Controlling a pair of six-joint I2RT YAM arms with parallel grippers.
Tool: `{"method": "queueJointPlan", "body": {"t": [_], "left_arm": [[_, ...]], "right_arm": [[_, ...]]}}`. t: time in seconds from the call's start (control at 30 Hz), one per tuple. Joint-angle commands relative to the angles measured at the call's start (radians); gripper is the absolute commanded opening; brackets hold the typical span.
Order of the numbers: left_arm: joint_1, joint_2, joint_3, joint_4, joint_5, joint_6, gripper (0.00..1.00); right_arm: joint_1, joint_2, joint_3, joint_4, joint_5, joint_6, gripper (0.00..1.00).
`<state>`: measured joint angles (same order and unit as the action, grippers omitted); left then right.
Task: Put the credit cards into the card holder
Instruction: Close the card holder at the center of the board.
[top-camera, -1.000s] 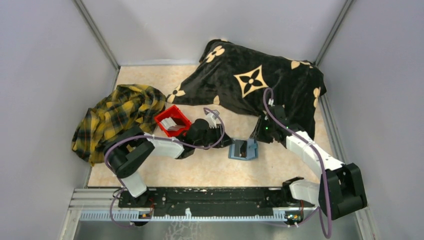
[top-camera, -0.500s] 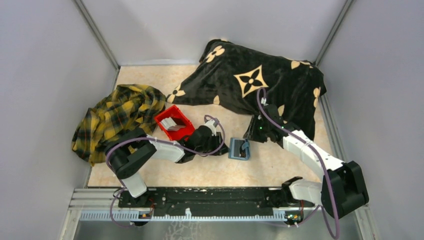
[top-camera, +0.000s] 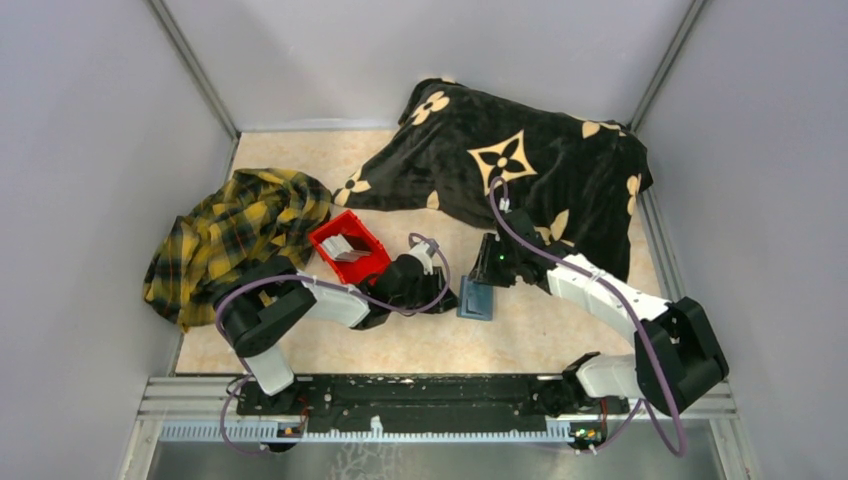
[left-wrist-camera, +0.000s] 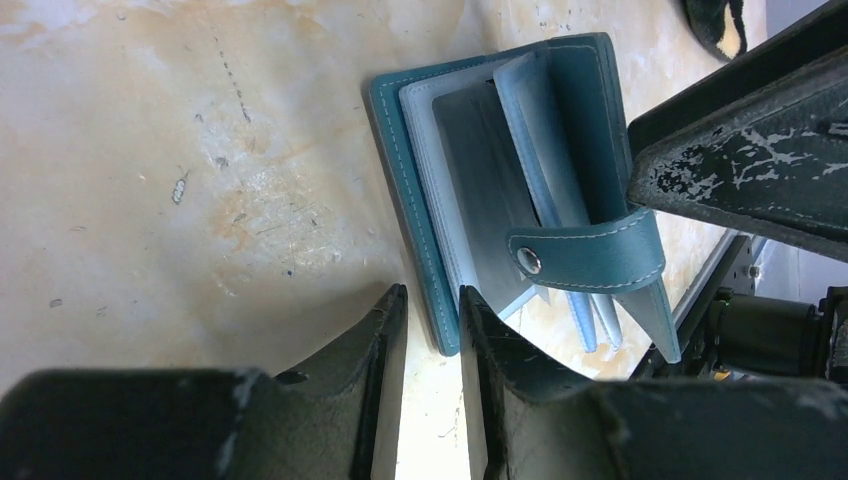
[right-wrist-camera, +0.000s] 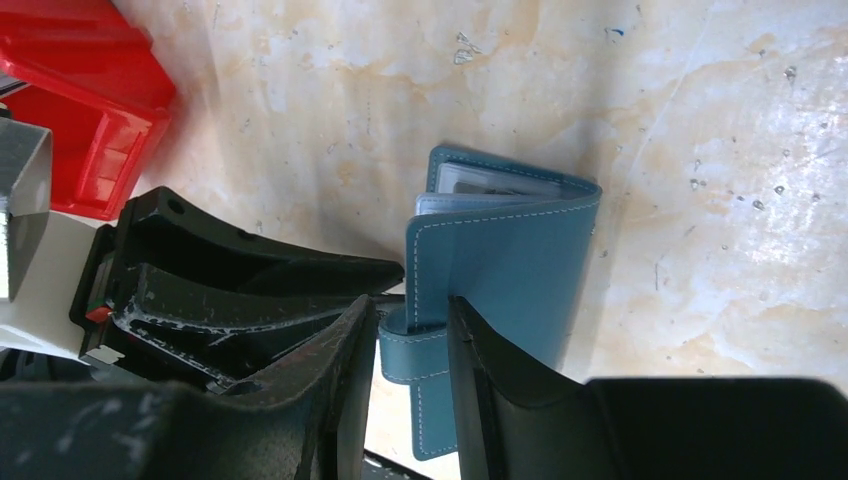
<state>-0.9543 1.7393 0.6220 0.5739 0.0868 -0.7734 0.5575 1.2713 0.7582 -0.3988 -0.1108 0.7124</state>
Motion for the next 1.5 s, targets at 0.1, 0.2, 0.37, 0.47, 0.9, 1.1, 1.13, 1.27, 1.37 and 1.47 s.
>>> {"method": "queueJointPlan", "body": {"t": [0.1,0.2,0.37,0.47,0.9,1.1,1.13,1.27,1.37,1.47], "left_arm": [[-0.009,0.011,-0.021,0.008,0.032,-0.017,0.34],[-0.015,-0.008,-0.021,-0.006,0.045,-0.028,0.34],[-0.050,-0.044,-0.030,-0.015,0.027,-0.073,0.36],[-0.081,-0.047,-0.021,-0.038,-0.019,-0.106,0.38],[-0.194,-0.003,0.108,-0.324,-0.396,-0.240,0.41],[-0.211,-0.056,0.126,-0.398,-0.499,-0.220,0.41],[-0.221,-0.070,0.125,-0.409,-0.522,-0.212,0.42],[-0.236,-0.092,0.116,-0.392,-0.570,-0.155,0.43],[-0.237,-0.089,0.112,-0.346,-0.571,-0.108,0.43],[-0.238,-0.090,0.101,-0.285,-0.537,-0.075,0.44]], "right_arm": [[0.018,0.010,0.007,0.080,0.008,0.028,0.33],[0.018,0.020,-0.002,0.094,0.007,0.030,0.33],[0.019,0.035,-0.022,0.123,0.002,0.039,0.33],[0.019,0.038,-0.028,0.135,-0.001,0.042,0.33],[0.019,0.040,-0.045,0.147,-0.009,0.036,0.33],[0.019,0.047,-0.048,0.152,-0.010,0.033,0.33],[0.019,0.048,-0.047,0.153,-0.011,0.032,0.33],[0.019,0.054,-0.049,0.161,-0.015,0.034,0.33],[0.020,0.055,-0.052,0.163,-0.018,0.035,0.33],[0.019,0.055,-0.053,0.162,-0.017,0.032,0.33]]}}
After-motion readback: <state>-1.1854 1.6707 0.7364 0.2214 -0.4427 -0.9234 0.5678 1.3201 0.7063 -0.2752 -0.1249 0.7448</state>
